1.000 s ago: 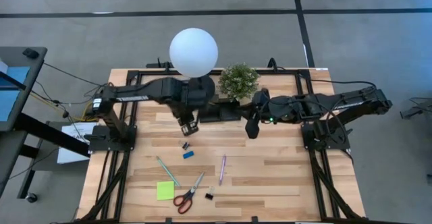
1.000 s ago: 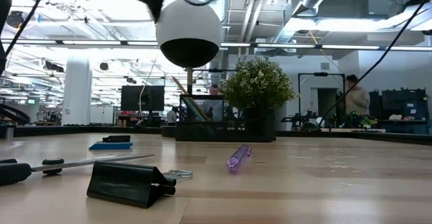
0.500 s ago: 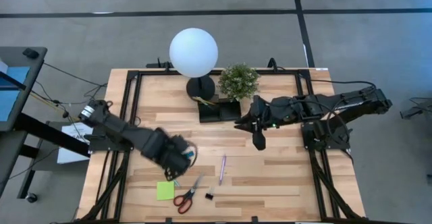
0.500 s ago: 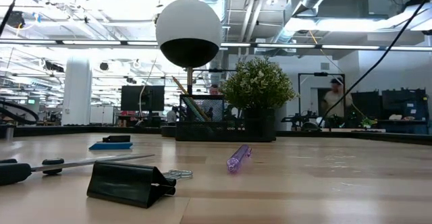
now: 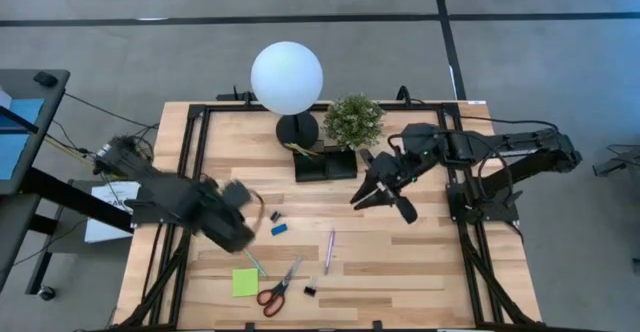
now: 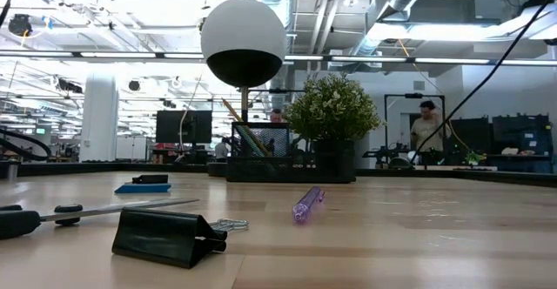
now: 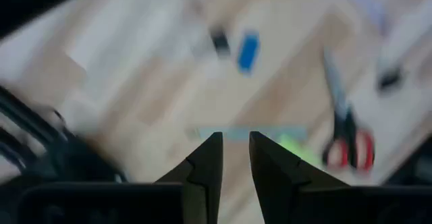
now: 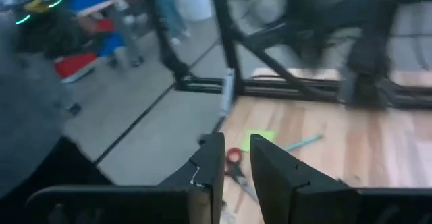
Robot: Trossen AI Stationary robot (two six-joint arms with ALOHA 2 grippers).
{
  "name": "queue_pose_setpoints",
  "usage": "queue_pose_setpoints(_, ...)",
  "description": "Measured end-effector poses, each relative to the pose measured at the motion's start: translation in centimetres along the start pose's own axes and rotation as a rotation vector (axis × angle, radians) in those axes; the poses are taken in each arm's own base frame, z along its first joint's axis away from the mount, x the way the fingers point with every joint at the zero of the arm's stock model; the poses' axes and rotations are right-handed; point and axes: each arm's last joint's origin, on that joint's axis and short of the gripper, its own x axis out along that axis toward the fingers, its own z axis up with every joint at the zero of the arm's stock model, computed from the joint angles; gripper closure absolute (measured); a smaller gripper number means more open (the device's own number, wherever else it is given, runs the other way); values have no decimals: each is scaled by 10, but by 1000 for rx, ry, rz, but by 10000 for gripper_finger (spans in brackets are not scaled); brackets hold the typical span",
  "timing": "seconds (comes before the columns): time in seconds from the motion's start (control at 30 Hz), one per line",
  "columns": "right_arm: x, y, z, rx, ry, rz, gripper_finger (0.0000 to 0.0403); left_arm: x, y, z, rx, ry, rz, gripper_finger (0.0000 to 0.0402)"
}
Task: Pick and place office supplies into organizer
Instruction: Put the purple pen into the black desk organizer
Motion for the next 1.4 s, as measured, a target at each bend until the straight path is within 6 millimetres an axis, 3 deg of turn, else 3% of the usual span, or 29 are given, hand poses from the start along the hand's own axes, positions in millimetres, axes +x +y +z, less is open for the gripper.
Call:
queue_pose_setpoints(0.13, 3, -8, -13, -69, 56, 13, 339, -28, 35, 1, -91, -267, -49, 333)
queue_pose_setpoints(0.27, 18, -18, -45, -191, 56, 137, 339, -36, 57, -2, -118, -358, -71, 333)
queue_pose_setpoints(0.43, 49, -36, -87, -218, 42, 171, 339, -28, 74, -10, -111, -364, -52, 333)
queue_pose_setpoints(0.6, 79, -53, -103, -235, 8, 169, 339, -15, 85, -17, -128, -353, -28, 333)
queue_pose_setpoints(0.83, 115, -61, -136, -188, 95, 207, 339, -8, 93, -21, -208, -348, -27, 333)
queue_pose_setpoints(1.17, 158, -66, -126, -105, 111, 240, 347, 0, 91, -25, -236, -295, -15, 333)
queue_pose_setpoints(1.4, 163, -56, -111, -74, 322, 273, 336, 0, 91, -25, -237, -295, -15, 333)
